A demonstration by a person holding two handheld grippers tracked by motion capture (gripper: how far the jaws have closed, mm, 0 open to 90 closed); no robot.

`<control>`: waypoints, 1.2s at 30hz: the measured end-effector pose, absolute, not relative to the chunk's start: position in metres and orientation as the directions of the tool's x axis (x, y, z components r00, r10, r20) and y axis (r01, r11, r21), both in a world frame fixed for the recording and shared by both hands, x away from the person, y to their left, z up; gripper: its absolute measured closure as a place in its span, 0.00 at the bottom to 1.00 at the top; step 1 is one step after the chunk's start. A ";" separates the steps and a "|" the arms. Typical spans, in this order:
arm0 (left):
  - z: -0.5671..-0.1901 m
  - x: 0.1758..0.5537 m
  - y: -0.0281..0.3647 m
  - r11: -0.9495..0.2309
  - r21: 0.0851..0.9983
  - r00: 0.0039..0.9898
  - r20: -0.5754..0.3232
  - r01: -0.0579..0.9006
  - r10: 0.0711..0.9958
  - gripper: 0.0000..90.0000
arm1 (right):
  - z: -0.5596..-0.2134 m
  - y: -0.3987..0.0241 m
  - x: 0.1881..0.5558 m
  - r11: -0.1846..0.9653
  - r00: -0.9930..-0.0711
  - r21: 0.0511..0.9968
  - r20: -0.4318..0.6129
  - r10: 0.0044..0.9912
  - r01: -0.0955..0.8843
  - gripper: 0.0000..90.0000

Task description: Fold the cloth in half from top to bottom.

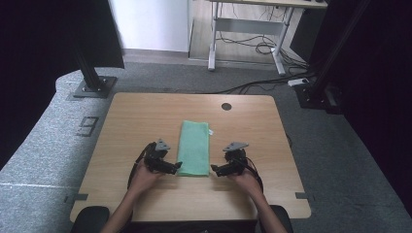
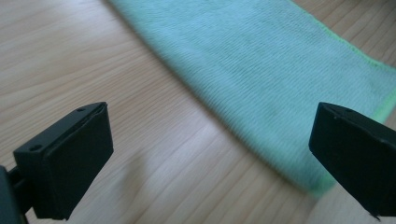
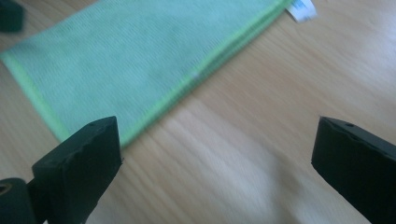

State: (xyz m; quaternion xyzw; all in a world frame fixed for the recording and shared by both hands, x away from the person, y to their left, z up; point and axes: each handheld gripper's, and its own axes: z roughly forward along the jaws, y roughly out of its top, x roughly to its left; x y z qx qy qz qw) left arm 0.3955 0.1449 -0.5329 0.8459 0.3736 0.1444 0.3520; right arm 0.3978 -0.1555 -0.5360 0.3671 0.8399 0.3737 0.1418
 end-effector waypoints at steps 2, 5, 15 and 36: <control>-0.537 0.396 0.140 -0.490 0.692 0.681 -0.003 0.529 0.732 0.00 | -0.535 -0.146 0.401 0.459 -0.694 0.732 0.027 0.719 0.503 0.02; -0.542 0.395 0.137 -0.511 0.675 0.681 0.018 0.532 0.732 0.00 | -0.536 -0.133 0.408 0.467 -0.698 0.728 0.022 0.715 0.502 0.02; -0.547 0.387 0.140 -0.519 0.655 0.688 -0.001 0.549 0.726 0.00 | -0.550 -0.120 0.410 0.501 -0.698 0.690 0.010 0.716 0.523 0.05; -0.526 0.399 0.141 -0.497 0.680 0.677 0.001 0.539 0.736 0.00 | -0.549 -0.123 0.358 0.548 -0.748 0.675 0.010 0.663 0.494 0.06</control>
